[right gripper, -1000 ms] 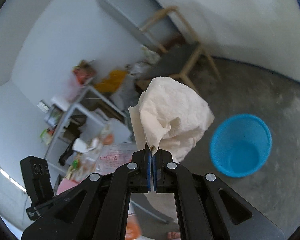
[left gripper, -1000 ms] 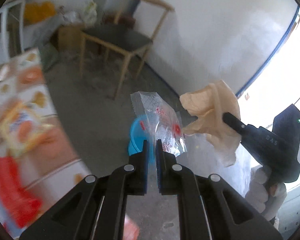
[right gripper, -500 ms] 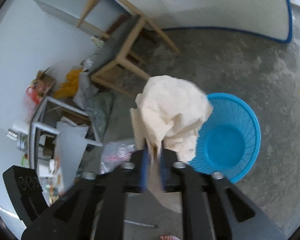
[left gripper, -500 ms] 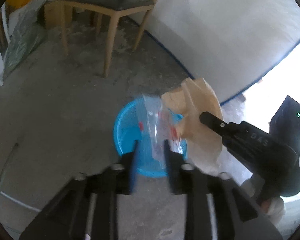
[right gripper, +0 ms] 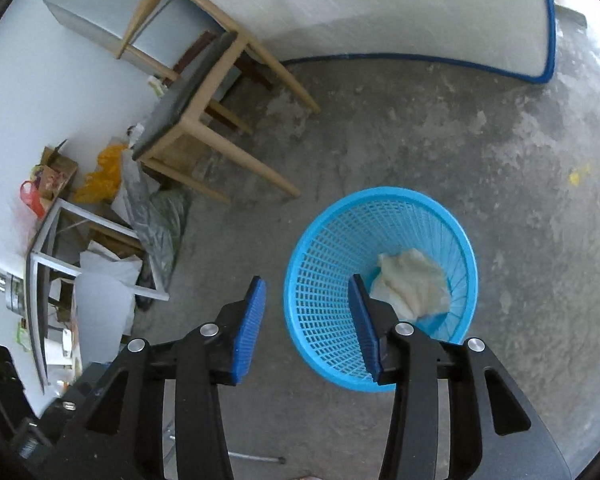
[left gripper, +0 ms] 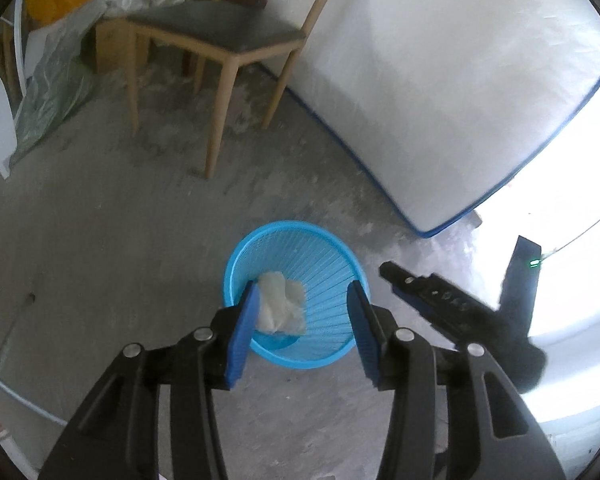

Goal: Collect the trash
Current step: 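Move the right tool back and grasp the red plastic bag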

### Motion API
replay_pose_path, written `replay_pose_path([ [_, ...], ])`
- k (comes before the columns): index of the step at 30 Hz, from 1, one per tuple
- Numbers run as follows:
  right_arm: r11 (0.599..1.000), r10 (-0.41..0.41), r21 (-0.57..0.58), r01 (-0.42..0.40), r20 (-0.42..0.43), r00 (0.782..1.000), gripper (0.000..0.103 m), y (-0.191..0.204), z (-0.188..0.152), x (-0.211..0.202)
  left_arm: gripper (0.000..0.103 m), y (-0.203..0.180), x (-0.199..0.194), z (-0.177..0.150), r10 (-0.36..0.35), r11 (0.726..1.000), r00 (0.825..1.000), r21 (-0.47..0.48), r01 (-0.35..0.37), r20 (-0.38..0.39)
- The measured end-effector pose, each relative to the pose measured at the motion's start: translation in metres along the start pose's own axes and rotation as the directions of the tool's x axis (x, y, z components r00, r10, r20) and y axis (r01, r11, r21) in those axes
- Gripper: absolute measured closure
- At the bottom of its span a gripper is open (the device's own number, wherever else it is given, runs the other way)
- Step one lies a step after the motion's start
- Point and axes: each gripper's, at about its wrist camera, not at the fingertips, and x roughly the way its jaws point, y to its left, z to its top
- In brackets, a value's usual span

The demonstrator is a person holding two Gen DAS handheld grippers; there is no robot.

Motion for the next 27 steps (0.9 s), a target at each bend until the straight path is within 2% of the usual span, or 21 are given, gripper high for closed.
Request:
replay_pose_path([
  [5, 0.994, 0.094, -0.053, -0.093, 0.021, 0.995, 0.058, 0.016, -0.018, -0.034, 0.054, -0.010, -0.074, -0.014, 0.001, 0.997, 0.995, 0.072, -0.009, 0.100],
  [9, 0.977, 0.169, -0.128, -0.168, -0.002, 0.986, 0.053, 0.043, -0.048, -0.070, 0.042, -0.011, -0.152, -0.045, 0.044, 0.982, 0.982, 0.172, -0.077, 0.186],
  [12, 0.961, 0.198, -0.189, -0.202, -0.040, 0.979, 0.050, 0.068, -0.070, -0.090, 0.036, 0.005, -0.198, -0.072, 0.076, 0.974, 0.970, 0.191, -0.122, 0.232],
  [16, 0.935, 0.246, -0.239, -0.263, -0.096, 0.964, 0.048, 0.105, -0.093, -0.107, 0.036, 0.048, -0.255, -0.112, 0.121, 0.975, 0.956, 0.148, -0.165, 0.266],
  [18, 0.918, 0.280, -0.256, -0.304, -0.125, 0.952, 0.046, 0.123, -0.106, -0.113, 0.036, 0.069, -0.280, -0.132, 0.142, 0.973, 0.944, 0.131, -0.188, 0.299],
  [20, 0.890, 0.325, -0.275, -0.363, -0.175, 0.929, 0.044, 0.149, -0.121, -0.116, 0.036, 0.090, -0.304, -0.151, 0.173, 0.969, 0.927, 0.109, -0.220, 0.334],
  [22, 0.865, 0.340, -0.308, -0.397, -0.222, 0.914, 0.043, 0.174, -0.134, -0.115, 0.036, 0.115, -0.326, -0.171, 0.203, 0.969, 0.912, 0.057, -0.239, 0.358],
  [24, 0.833, 0.345, -0.343, -0.434, -0.291, 0.892, 0.036, 0.205, -0.152, -0.106, 0.036, 0.141, -0.340, -0.190, 0.225, 0.971, 0.899, -0.011, -0.239, 0.376],
  [27, 0.801, 0.310, -0.398, -0.447, -0.364, 0.878, 0.033, 0.244, -0.175, -0.092, 0.036, 0.179, -0.350, -0.215, 0.288, 0.958, 0.879, -0.122, -0.261, 0.380],
])
